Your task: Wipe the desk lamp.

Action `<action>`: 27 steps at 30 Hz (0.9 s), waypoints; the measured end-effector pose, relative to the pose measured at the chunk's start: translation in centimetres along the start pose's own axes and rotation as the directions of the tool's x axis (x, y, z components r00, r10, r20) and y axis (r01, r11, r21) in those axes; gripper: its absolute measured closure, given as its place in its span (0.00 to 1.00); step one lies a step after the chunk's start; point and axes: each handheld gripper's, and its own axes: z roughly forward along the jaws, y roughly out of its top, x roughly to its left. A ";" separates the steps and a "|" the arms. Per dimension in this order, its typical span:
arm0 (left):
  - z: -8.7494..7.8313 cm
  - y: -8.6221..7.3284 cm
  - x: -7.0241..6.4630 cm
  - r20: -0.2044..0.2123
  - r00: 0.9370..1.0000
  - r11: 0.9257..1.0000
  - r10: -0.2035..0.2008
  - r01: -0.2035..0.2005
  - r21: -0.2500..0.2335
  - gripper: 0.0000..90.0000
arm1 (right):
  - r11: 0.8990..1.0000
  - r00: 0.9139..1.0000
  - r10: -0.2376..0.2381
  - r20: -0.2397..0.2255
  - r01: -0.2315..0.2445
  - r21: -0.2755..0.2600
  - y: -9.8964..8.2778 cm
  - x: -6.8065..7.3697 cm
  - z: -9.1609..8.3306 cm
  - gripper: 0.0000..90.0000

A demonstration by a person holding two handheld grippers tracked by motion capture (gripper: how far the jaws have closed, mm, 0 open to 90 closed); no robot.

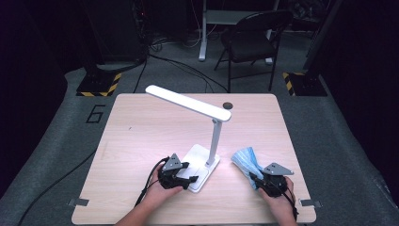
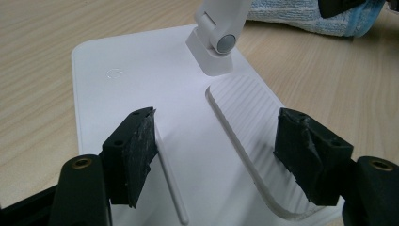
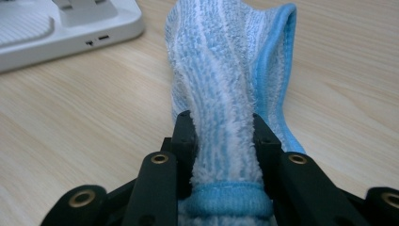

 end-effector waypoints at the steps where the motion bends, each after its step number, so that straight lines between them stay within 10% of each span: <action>1: 0.0 0.0 0.0 0.001 1.000 1.000 0.000 0.000 0.000 0.33 | 1.000 1.000 0.002 -0.011 -0.002 0.006 0.2 0.1 0.0 0.77; 15: -0.2 -0.2 -0.3 -0.013 1.000 1.000 0.000 0.000 -0.004 0.32 | 0.999 0.994 0.041 -0.105 -0.043 -0.014 3.2 3.3 2.2 0.77; 27: -0.2 -0.2 -0.4 -0.017 1.000 1.000 -0.006 0.006 0.000 0.32 | 0.999 0.977 -0.026 -0.210 0.021 -0.025 4.5 6.1 3.6 0.78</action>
